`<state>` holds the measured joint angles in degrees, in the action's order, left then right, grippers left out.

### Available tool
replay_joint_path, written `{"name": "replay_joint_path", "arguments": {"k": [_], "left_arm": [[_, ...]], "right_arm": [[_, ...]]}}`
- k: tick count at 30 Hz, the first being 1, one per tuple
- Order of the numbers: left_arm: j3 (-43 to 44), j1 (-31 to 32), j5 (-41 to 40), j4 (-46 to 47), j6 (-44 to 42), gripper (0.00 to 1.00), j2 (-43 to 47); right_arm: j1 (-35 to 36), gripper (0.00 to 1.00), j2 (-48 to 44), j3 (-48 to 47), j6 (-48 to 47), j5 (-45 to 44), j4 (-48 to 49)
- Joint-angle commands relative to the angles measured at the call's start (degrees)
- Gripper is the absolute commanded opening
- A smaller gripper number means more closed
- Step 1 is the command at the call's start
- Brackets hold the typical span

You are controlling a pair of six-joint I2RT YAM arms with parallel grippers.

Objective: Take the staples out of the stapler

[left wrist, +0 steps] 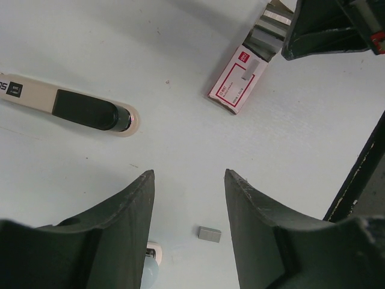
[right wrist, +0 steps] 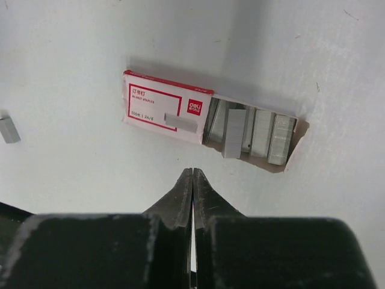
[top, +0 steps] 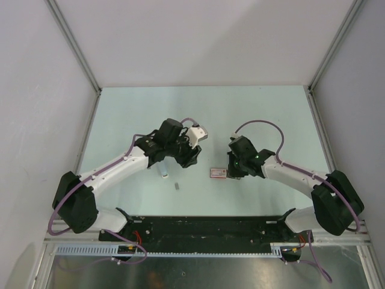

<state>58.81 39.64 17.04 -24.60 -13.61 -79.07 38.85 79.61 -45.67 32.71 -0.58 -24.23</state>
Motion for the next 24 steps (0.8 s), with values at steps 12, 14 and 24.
{"name": "replay_joint_path", "arguments": {"k": [12, 14, 24], "left_arm": [[-0.40, 1.06, -0.15, 0.96, -3.83, 0.55, 2.29], [-0.44, 1.08, -0.22, 1.00, -3.92, 0.55, 2.37], [-0.34, 1.19, -0.41, 1.00, -4.10, 0.55, 2.38]], "right_arm": [[-2.28, 0.00, -0.14, 1.81, -4.75, 4.83, -0.92], [-2.48, 0.00, 0.15, 1.81, -5.22, 4.83, -0.96], [-3.56, 0.00, 2.70, 1.82, -7.35, 5.41, -0.98]]}}
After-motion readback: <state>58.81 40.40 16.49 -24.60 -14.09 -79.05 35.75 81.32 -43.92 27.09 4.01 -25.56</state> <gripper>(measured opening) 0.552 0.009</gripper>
